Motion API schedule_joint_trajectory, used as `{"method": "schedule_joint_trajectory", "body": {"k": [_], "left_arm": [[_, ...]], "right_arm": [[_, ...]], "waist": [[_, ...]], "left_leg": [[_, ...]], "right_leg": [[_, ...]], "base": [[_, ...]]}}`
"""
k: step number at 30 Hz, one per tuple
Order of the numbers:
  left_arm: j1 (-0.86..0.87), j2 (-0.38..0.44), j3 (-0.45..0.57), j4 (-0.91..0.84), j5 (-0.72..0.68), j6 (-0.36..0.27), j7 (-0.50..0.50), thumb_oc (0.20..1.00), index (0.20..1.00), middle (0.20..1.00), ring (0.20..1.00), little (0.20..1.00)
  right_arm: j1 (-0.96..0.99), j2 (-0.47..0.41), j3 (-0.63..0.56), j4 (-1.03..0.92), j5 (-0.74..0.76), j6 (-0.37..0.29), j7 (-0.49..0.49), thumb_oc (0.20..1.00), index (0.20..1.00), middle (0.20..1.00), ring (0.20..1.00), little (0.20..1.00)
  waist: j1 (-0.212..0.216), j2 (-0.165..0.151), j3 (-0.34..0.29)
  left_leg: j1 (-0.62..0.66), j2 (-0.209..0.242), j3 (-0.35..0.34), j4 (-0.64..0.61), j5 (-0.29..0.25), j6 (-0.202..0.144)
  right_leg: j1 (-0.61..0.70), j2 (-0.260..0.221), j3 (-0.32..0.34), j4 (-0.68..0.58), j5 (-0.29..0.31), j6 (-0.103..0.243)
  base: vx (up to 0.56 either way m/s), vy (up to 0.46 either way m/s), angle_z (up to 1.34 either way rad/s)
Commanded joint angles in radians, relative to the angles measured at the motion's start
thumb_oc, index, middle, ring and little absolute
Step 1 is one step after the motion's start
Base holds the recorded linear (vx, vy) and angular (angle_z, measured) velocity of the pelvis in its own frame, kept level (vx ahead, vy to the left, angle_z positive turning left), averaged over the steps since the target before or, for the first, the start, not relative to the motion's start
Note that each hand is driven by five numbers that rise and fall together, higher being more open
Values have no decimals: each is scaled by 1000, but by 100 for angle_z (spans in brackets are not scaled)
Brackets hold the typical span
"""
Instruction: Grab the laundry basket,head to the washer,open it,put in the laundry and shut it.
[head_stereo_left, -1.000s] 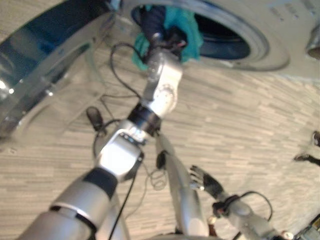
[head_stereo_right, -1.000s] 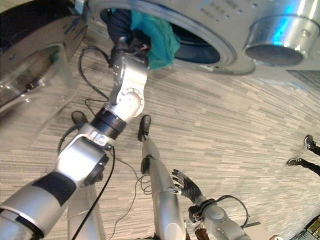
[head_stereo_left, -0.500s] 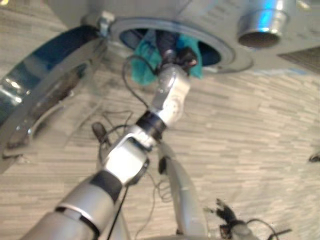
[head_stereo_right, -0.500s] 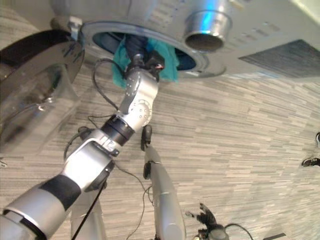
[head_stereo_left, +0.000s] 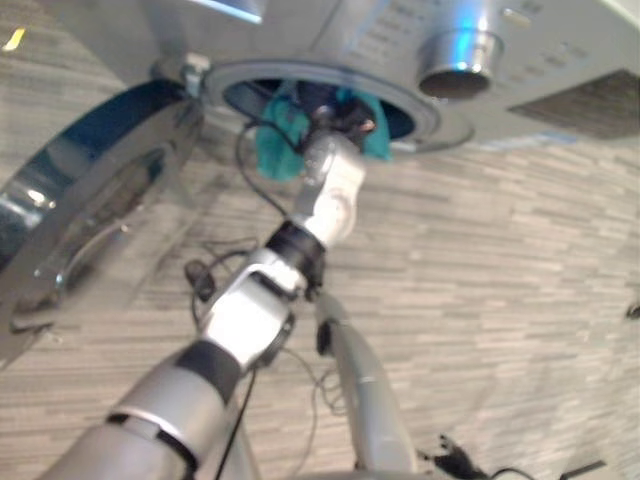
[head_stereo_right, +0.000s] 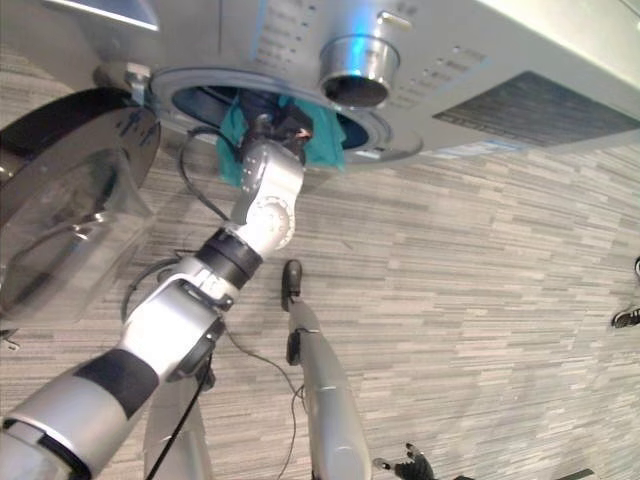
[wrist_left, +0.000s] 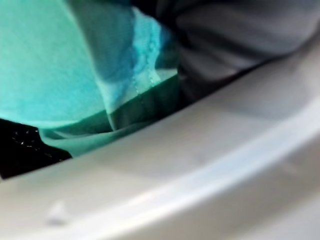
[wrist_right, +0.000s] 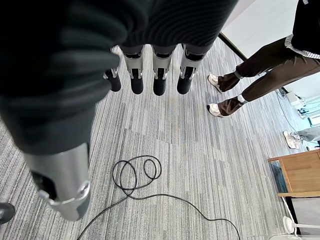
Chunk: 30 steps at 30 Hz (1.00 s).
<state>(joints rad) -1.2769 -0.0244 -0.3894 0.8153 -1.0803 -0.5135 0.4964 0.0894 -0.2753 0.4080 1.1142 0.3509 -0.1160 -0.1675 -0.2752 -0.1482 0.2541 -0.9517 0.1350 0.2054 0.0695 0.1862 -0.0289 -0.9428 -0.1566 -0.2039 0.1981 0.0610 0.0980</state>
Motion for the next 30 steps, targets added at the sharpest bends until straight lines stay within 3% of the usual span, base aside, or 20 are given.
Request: {"method": "schedule_joint_trajectory", "body": {"k": [1, 11, 20, 25, 30], "left_arm": [[-227, -75, 14, 35, 45, -68, -43, 200, 200, 200, 200, 200], [-272, -65, 52, 22, 66, -123, 43, 200, 200, 200, 200, 200], [-238, -80, 55, -21, 73, -150, 76, 200, 200, 200, 200, 200], [-191, -151, 51, -93, 66, -188, 74, 200, 200, 200, 200, 200], [-160, -172, 44, -109, 71, -192, 74, 200, 200, 200, 200, 200]], "right_arm": [[58, -61, 19, 30, -5, 15, -14, 1000, 1000, 1000, 1000, 1000], [17, -47, 10, -15, 89, -31, -56, 1000, 1000, 1000, 1000, 1000], [-21, -39, 18, -4, 158, -44, -49, 1000, 1000, 1000, 1000, 1000], [-52, -35, 45, -26, 199, -39, -25, 1000, 1000, 1000, 1000, 1000], [-40, -44, 52, -50, 195, -46, -20, 1000, 1000, 1000, 1000, 1000]], "waist": [[-23, 0, -8], [-44, -26, 22], [-23, -11, 64], [1, -6, 77], [4, -4, 75]], "left_leg": [[78, 16, -38, 50, -207, -15], [29, 43, -51, 93, -221, -16], [-90, 53, -106, 177, -239, -2], [-157, 62, -122, 216, -249, 2], [-209, 71, -136, 295, -278, 12]], "right_leg": [[93, 132, -76, -106, -87, -19], [51, 143, -82, -73, -99, -17], [-74, 115, -111, 68, -143, -19], [-133, 89, -134, 133, -168, -21], [-180, 77, -142, 220, -196, -25]], "base": [[19, -40, 0], [9, -37, 0], [-3, -16, 5], [-8, -9, 15], [-1, 6, 4]]}}
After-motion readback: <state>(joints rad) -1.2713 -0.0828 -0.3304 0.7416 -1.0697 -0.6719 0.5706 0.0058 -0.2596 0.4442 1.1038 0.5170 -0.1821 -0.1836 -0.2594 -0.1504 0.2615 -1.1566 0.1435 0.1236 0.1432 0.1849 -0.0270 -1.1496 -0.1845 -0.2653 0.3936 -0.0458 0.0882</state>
